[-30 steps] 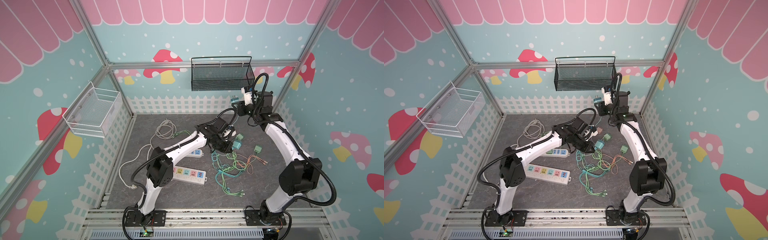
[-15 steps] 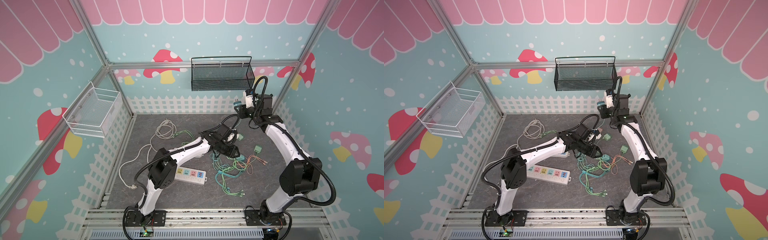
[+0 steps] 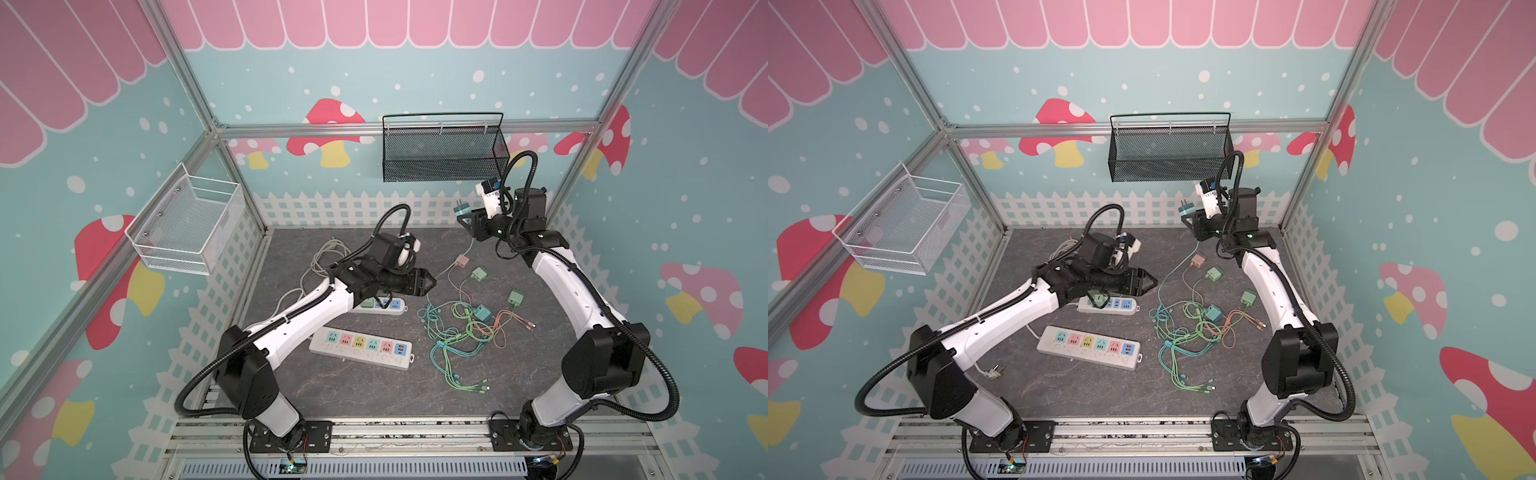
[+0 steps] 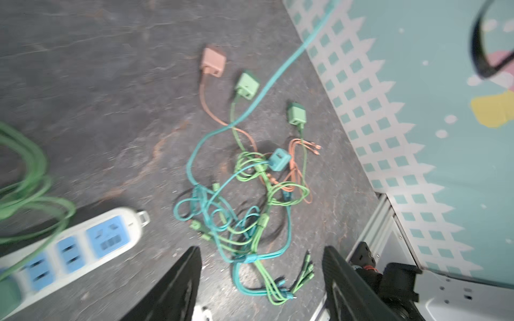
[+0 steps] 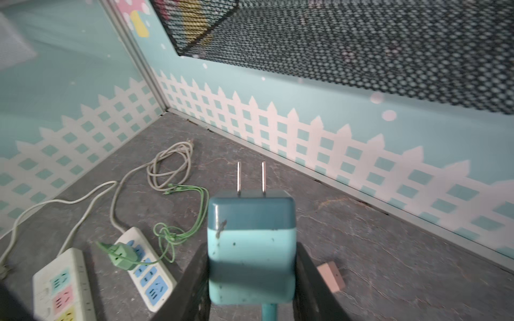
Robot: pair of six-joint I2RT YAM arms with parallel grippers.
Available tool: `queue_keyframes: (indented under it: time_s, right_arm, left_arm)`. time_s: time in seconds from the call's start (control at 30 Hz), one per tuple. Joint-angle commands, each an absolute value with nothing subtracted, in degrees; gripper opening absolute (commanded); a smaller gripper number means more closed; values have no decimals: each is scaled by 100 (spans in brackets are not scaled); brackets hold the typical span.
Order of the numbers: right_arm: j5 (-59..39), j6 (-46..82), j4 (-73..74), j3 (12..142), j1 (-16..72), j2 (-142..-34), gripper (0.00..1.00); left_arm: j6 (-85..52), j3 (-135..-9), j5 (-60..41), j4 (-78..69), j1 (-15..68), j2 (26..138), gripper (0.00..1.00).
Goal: Insert the plug
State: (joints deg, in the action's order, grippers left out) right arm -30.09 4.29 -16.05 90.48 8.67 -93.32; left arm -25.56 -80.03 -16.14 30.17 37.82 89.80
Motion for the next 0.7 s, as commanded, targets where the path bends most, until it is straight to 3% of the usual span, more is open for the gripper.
queue_keyframes:
  time_s: [0.0,0.27,0.67]
  right_arm:
    - [-3841,270,-1679,9525,995,-9109,25]
    - [-4582,673,-1673,10446,1003,-8939,27]
    - [-4510,1053,-1716,11901,993,-9025,27]
  left_arm:
    - [-2629,-7487,-1341,3133,3545,8658,69]
    - [-2528,-6932,-1186,3234,3206,8168,69]
    - [-2396,-6482,-1821,2662,3431,8286,69]
